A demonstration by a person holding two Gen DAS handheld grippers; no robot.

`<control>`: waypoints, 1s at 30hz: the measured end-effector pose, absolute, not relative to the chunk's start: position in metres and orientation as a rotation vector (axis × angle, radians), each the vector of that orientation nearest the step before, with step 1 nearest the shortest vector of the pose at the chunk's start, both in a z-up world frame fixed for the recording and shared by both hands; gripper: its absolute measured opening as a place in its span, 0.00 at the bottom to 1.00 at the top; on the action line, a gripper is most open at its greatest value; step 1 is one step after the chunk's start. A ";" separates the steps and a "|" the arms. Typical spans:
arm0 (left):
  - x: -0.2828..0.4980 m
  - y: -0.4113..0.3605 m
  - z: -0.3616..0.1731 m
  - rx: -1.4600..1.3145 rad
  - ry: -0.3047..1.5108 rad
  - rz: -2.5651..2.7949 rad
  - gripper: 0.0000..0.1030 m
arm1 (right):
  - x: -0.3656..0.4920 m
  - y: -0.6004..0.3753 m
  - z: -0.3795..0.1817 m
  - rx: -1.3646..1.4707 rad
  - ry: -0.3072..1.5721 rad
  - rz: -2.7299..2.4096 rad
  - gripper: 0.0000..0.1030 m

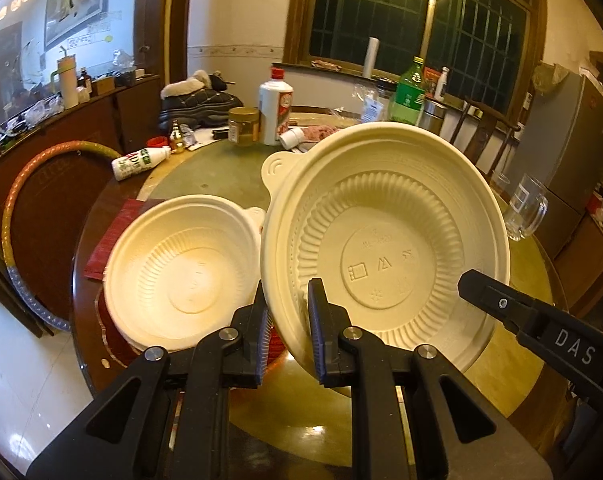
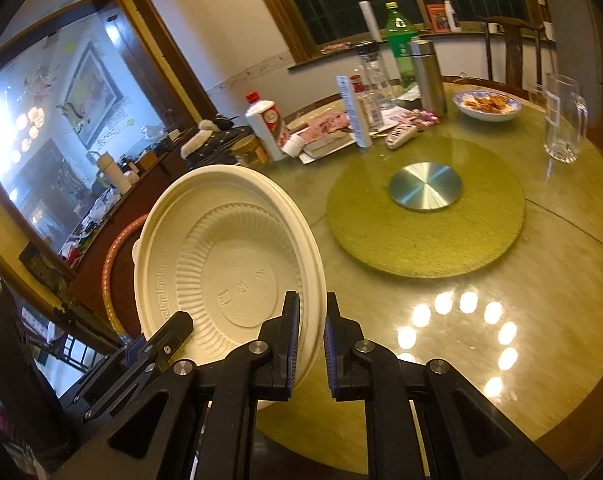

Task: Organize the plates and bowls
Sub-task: 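Lower the white ribbed bowl into the cream bowl on the stack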

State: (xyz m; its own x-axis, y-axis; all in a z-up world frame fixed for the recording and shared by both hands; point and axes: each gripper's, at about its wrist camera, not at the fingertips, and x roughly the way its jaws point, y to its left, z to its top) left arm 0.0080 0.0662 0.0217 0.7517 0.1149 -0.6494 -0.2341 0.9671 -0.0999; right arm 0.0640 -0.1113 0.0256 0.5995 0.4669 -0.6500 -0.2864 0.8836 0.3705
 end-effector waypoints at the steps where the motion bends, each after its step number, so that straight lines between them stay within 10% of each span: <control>1: 0.007 0.070 0.022 -0.180 0.696 0.201 0.15 | 0.065 -0.108 0.026 0.237 0.820 0.448 0.11; 30: -0.017 0.162 0.012 -0.285 0.703 0.333 0.15 | 0.068 0.002 0.025 0.133 0.867 0.587 0.10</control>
